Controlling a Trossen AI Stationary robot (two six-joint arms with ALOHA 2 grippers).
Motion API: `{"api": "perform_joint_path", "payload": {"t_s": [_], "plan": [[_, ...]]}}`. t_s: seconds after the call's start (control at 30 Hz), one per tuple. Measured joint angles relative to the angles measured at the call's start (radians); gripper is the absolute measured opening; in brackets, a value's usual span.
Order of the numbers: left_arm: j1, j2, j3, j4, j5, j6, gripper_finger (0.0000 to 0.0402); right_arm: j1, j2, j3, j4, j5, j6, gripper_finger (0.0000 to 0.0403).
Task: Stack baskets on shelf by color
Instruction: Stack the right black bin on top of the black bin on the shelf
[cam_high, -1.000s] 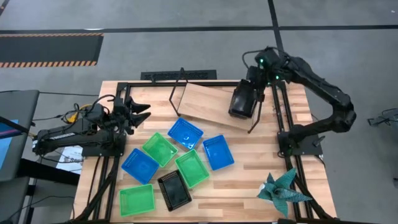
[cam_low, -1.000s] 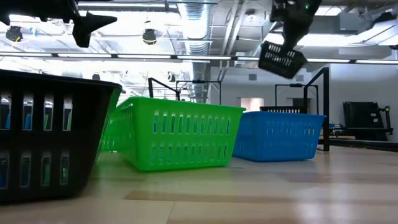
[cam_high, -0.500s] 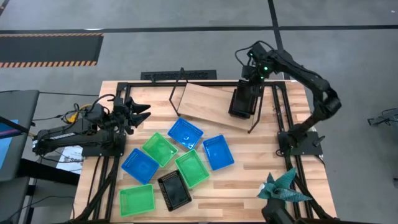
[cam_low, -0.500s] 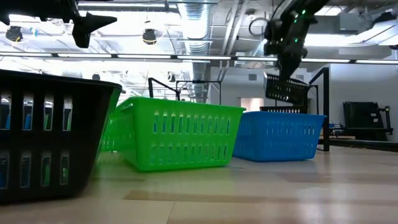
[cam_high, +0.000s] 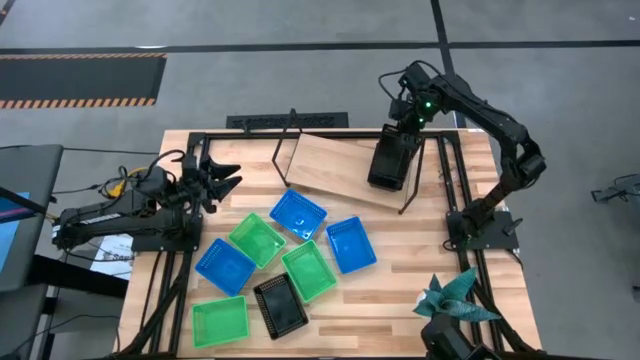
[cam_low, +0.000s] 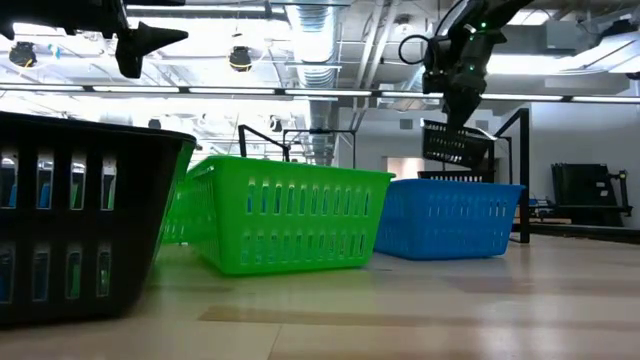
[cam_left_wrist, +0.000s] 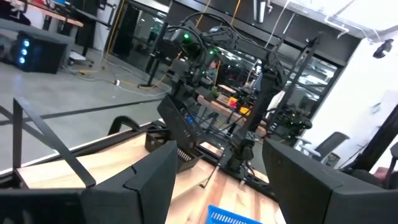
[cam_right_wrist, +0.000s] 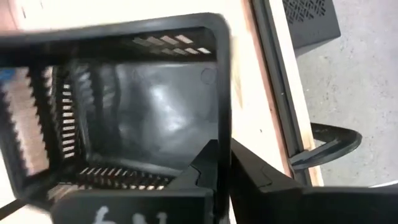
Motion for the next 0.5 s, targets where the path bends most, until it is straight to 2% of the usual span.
{"api": "perform_joint_path", "payload": {"t_s": [0.5], "plan": [[0.000,0.000,0.000,0.000,0.000,0.013,0.0227,0.016,0.080,0.000,-0.072,-0.004,0.030,0.0056]]}}
